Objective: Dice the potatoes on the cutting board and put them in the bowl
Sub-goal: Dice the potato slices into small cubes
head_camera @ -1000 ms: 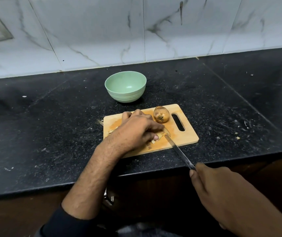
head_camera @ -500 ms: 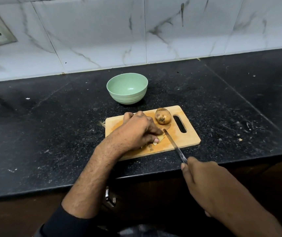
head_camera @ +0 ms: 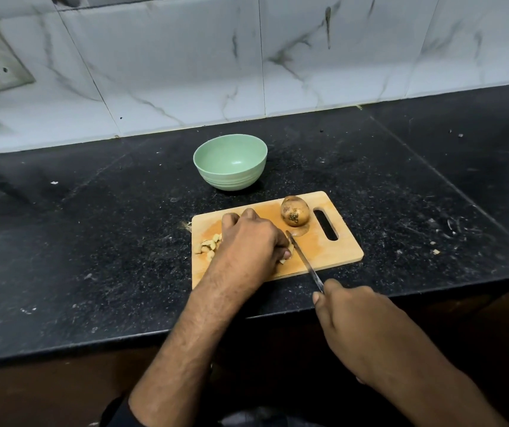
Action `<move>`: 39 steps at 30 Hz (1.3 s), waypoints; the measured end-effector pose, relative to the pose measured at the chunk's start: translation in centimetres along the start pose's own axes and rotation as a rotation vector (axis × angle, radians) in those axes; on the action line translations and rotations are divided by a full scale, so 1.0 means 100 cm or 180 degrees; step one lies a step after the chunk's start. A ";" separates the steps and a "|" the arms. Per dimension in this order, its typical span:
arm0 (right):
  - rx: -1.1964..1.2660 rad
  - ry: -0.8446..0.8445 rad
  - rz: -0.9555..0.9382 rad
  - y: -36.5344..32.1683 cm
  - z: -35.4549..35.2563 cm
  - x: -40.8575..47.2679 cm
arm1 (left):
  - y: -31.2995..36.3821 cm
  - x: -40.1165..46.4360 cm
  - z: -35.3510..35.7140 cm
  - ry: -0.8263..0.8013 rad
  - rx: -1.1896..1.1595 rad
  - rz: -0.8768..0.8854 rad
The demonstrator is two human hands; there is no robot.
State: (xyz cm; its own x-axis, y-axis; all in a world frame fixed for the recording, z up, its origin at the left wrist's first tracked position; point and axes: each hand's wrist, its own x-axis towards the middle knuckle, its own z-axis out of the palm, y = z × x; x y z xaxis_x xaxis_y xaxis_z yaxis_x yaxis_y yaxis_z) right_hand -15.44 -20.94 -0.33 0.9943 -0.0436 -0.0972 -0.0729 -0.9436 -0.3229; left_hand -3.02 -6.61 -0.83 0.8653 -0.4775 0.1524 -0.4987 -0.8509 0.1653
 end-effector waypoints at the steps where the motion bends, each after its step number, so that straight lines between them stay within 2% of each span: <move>1: -0.0007 0.0008 -0.0027 -0.002 0.000 0.001 | 0.004 -0.004 0.003 0.0112 0.0022 -0.0096; 7: -0.0106 0.0000 -0.0052 -0.015 0.001 0.005 | 0.018 -0.018 0.014 0.0575 -0.0222 -0.0819; 12: -0.0170 -0.0050 -0.0038 -0.022 0.006 0.008 | 0.022 -0.020 0.013 0.0589 -0.0340 -0.1067; 20: 0.0099 0.0041 -0.0036 -0.012 0.002 0.004 | 0.009 -0.026 0.008 0.0469 -0.0606 -0.1051; 39: 0.0266 0.0125 -0.0085 -0.029 0.000 -0.006 | 0.001 -0.024 0.004 0.0197 -0.0539 -0.0894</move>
State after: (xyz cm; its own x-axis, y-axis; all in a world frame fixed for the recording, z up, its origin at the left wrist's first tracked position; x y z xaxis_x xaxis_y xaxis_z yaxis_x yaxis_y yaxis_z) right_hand -15.78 -18.19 0.70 0.9982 -0.0330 -0.0510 -0.0508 -0.9140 -0.4025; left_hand -5.13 -5.63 -1.61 0.9680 -0.2108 0.1360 -0.2470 -0.8964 0.3680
